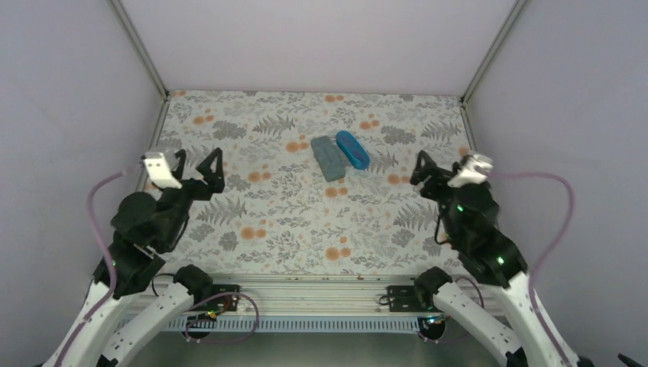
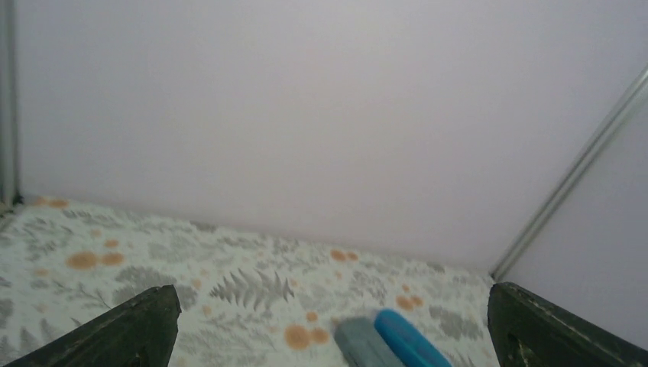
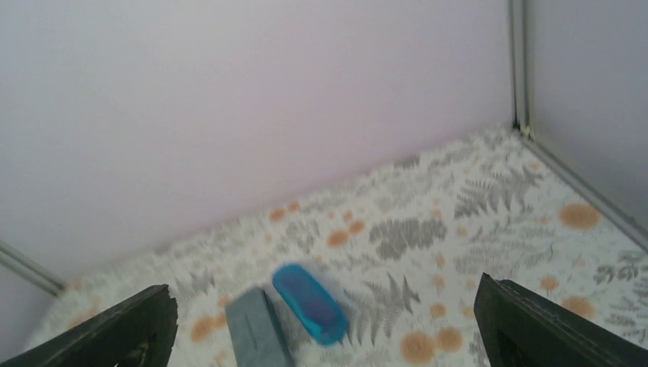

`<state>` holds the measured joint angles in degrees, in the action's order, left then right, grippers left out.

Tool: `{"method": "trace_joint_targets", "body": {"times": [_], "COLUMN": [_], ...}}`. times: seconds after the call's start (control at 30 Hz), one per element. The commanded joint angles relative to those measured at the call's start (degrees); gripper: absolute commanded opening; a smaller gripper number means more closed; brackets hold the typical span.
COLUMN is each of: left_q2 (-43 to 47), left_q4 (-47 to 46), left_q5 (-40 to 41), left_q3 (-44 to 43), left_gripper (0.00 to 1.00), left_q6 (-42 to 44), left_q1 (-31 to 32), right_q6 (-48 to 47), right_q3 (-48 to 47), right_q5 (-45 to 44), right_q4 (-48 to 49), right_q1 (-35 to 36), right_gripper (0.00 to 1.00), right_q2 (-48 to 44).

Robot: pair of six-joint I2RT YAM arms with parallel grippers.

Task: Organize the sunglasses
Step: Reset both arms

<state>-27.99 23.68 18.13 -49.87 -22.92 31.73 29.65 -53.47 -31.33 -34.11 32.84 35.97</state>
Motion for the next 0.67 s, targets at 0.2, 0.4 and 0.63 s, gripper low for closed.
{"method": "trace_joint_targets", "body": {"times": [0.2,0.4,0.63], "left_q2": [10.4,11.3,11.2], "left_q4": [4.7,6.4,7.7], "left_q5": [11.1,11.4,11.0], "left_q3": [-2.4,-3.3,-3.7], "left_gripper": [1.0,1.0,1.0], "left_q6": [3.5,3.5,2.4], "left_q1": [0.1,0.1,0.1], "right_q6": [-4.2,-4.0,-3.3], "right_q3": [-0.2,-1.0,-0.5], "right_q5": [-6.8,-6.4,-6.0], "right_q4": [2.1,1.4,1.4], "right_q1": [-0.4,-0.4,-0.4], "right_gripper": [1.0,1.0,1.0], "right_q2": [-14.0,-13.3,-13.2]}}
